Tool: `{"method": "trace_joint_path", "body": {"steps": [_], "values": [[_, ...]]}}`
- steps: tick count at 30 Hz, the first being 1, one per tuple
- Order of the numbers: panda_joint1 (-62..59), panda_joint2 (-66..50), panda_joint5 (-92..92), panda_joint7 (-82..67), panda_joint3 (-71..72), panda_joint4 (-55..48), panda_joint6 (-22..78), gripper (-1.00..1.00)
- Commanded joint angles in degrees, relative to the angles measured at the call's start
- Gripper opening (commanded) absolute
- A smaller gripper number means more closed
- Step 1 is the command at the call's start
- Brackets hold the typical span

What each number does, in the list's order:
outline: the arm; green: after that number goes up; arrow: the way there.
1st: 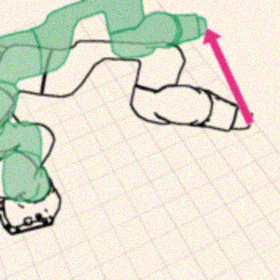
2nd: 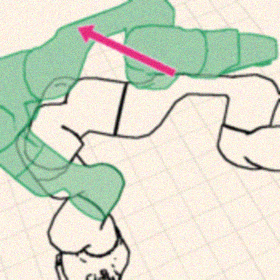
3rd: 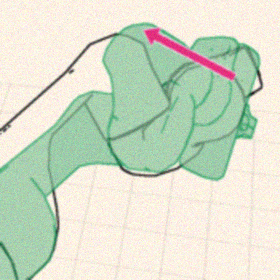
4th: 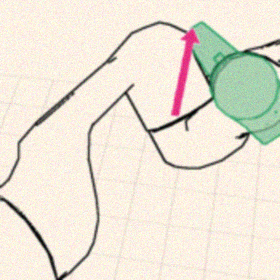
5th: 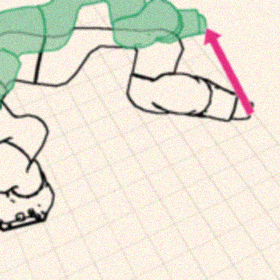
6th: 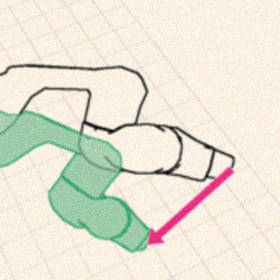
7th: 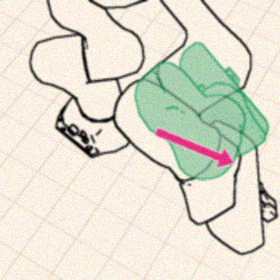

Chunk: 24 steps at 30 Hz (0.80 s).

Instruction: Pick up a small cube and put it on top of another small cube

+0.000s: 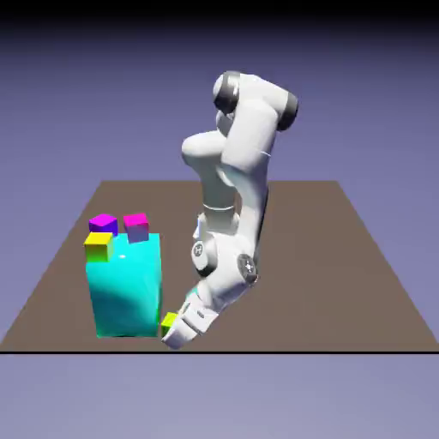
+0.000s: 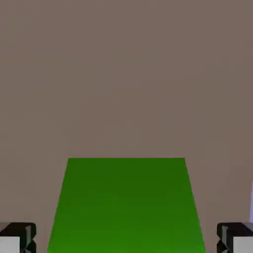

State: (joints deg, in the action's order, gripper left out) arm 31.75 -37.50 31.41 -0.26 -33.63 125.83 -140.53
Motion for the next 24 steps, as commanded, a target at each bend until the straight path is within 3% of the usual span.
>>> {"method": "trace_joint_path", "body": {"steps": [1,4,24], "values": [[1.0,2.1,0.0,-0.3,-0.2,0.1,2.1,-1.0],[4.9,6.1,-0.1,-2.6,-1.5,0.3,5.3,-1.0],[-17.5,44.3,2.3,2.0,9.0,-2.2,52.0,-1.0]]}}
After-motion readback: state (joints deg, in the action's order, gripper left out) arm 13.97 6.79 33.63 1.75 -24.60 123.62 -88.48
